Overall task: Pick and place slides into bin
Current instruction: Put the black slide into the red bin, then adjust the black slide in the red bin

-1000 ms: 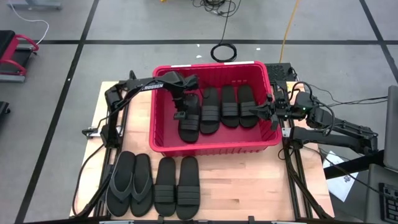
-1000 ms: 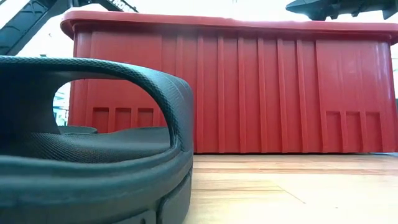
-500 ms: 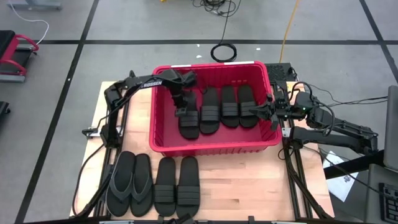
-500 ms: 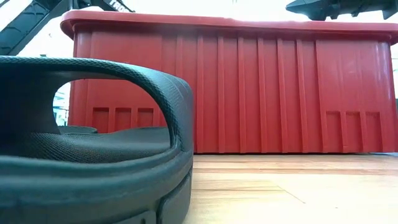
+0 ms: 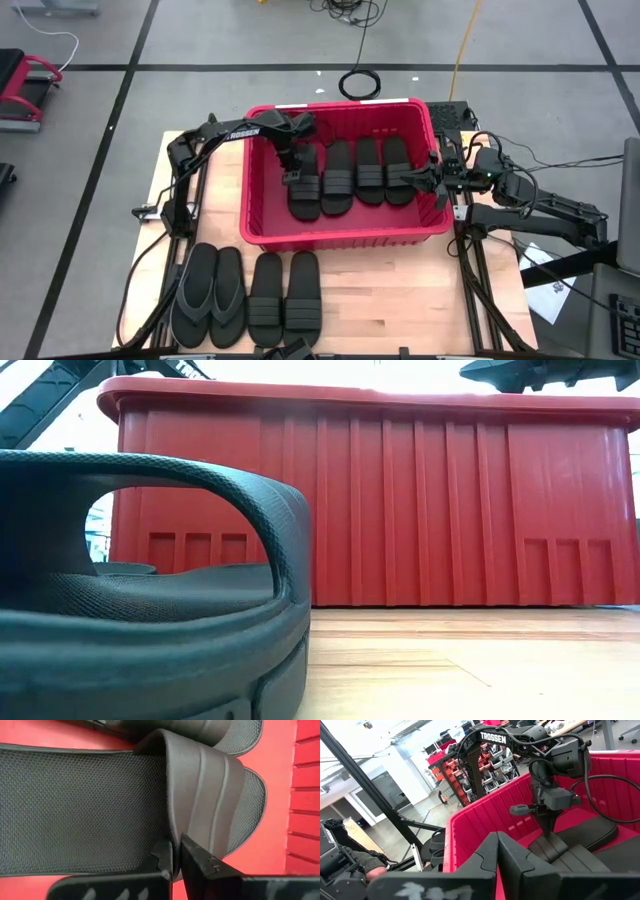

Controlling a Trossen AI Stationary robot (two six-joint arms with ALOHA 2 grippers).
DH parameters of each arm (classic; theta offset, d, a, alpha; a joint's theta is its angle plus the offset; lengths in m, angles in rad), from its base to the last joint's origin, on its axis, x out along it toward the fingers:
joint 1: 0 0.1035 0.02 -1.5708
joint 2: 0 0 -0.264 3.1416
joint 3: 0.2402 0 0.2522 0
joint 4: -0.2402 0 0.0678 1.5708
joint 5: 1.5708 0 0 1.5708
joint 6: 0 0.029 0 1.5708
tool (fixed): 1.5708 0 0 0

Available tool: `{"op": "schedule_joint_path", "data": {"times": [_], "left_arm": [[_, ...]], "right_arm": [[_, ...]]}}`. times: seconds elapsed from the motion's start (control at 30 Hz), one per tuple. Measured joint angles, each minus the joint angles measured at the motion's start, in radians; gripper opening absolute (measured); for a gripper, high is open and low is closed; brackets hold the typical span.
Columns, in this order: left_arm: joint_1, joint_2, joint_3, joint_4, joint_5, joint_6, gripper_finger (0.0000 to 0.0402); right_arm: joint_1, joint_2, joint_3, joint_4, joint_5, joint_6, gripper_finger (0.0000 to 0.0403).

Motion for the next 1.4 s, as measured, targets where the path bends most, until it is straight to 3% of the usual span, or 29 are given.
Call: {"op": "schedule_joint_path", "data": {"times": [0.2,0.53,0.73,1.2,1.4], "left_arm": [[0.0,0.0,0.0,0.0,0.0,-0.038,0.0031],[0.005,0.0,0.0,-0.015,0.014,-0.075,0.0164],[0.005,0.0,0.001,-0.041,0.015,-0.087,0.0216],[0.001,-0.124,0.006,0.015,0.002,-0.043,0.0246],[-0.017,-0.153,0.123,0.097,0.043,-0.03,0.0246]], "right_arm": [[0.0,0.0,0.0,0.0,-0.001,0.01,0.0],[0.0,0.0,0.0,0.0,-0.004,0.016,0.0],[0.0,0.0,0.0,0.0,-0.005,0.016,0.0],[0.0,0.0,0.0,0.0,-0.007,0.012,0.0],[0.0,0.0,0.0,0.0,-0.007,0.01,0.0]]}}
